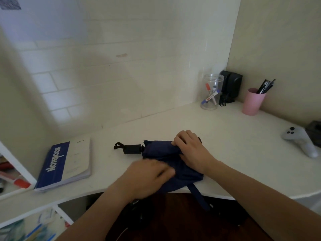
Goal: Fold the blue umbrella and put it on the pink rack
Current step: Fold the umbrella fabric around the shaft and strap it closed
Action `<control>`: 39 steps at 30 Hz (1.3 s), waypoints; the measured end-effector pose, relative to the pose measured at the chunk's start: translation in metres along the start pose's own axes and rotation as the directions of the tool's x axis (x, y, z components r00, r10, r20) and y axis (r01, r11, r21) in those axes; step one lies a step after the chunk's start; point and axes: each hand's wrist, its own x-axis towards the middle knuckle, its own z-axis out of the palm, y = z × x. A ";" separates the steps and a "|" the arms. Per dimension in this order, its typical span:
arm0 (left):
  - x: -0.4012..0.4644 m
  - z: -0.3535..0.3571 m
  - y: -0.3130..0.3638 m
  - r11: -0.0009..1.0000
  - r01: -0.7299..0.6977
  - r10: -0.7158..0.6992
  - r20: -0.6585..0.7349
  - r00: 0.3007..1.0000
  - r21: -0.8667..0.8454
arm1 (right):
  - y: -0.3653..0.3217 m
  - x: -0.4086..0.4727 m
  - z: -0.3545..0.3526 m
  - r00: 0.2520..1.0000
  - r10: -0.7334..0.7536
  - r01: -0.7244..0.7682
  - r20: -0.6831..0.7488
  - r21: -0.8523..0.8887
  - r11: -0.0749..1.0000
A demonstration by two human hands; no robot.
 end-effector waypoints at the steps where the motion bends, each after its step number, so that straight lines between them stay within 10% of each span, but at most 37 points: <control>1: 0.011 -0.006 -0.004 0.999 0.011 -0.002 -0.164 0.986 0.053 | 0.000 -0.002 0.001 1.000 -0.001 0.001 -0.024 0.026 1.000; 3: 0.031 -0.009 -0.019 0.992 0.065 -0.026 -0.324 0.946 0.109 | 0.003 -0.002 0.001 1.000 -0.004 0.005 -0.018 0.066 0.998; 10: 0.059 0.008 -0.051 0.989 0.130 -0.120 -0.135 0.984 0.066 | 0.016 0.010 -0.017 0.962 0.099 -0.161 0.252 0.238 0.958; 16: 0.047 0.035 -0.050 0.979 0.166 -0.195 -0.323 0.926 -0.117 | 0.030 0.054 -0.049 0.555 0.507 -0.787 0.659 0.219 0.577; 26: 0.039 0.044 -0.048 0.912 0.143 -0.307 -0.410 0.859 -0.385 | 0.034 0.051 -0.075 0.859 0.169 -0.491 0.483 0.685 0.538; 32: 0.039 0.049 -0.057 0.949 0.041 -0.184 -0.439 0.879 -0.314 | 0.006 0.004 -0.065 0.965 0.097 -0.191 0.243 0.400 0.897; 39: 0.034 0.035 -0.068 0.969 -0.022 -0.066 -0.345 0.936 -0.244 | -0.016 -0.055 -0.051 0.980 -0.157 0.165 -0.122 0.056 0.985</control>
